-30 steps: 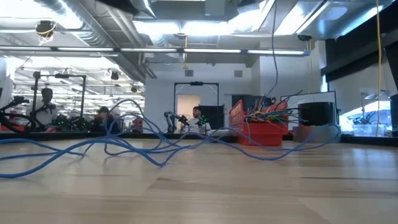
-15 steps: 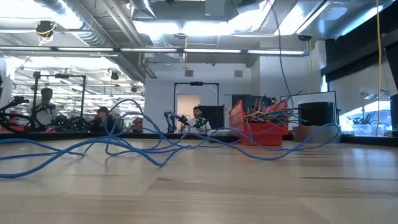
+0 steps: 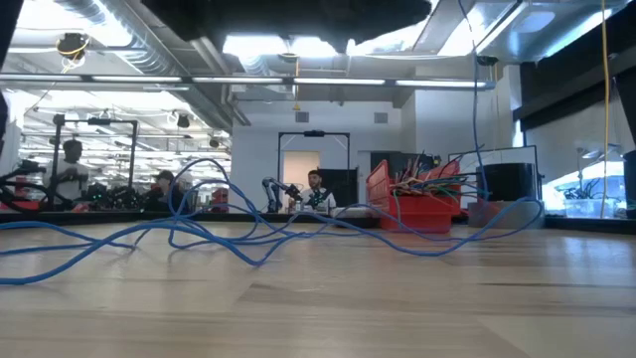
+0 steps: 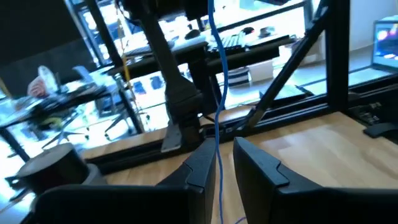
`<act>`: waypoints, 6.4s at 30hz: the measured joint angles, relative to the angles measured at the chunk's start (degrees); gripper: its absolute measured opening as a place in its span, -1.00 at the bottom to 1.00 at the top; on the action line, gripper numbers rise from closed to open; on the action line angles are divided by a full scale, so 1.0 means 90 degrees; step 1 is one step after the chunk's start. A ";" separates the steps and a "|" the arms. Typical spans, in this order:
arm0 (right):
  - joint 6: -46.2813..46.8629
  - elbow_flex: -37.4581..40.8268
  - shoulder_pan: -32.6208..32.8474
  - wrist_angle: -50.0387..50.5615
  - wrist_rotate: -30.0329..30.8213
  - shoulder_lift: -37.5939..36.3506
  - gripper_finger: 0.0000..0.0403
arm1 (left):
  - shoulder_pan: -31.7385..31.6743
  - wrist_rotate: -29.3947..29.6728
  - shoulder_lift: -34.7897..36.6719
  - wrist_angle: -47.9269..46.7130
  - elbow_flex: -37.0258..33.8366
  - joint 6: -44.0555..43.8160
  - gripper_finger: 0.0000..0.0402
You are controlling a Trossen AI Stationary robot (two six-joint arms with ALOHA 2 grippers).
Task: Coil cords
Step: Coil the blue wire into the black spool
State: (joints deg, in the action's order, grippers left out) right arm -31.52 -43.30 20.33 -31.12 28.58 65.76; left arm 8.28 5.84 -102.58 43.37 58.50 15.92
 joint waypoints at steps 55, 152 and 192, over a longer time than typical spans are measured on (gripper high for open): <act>-0.0153 0.0280 -0.0262 -0.1922 -0.1024 0.1092 -0.96 | -0.0098 -0.1245 -0.0421 0.0695 0.0056 -0.0199 -0.76; -0.0982 0.0093 0.0243 -0.1661 0.0205 0.1053 -0.96 | -0.0086 -0.0786 -0.1634 0.0152 0.1100 -0.0434 -0.36; -0.0735 -0.0137 0.0757 0.0346 0.1206 0.0497 -0.96 | -0.0047 0.3311 0.2924 -0.6753 -0.0118 -0.0919 -0.99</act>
State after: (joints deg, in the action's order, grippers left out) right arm -38.14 -44.53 27.14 -28.01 39.43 70.24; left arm 7.86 35.64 -76.26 -17.41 57.44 7.64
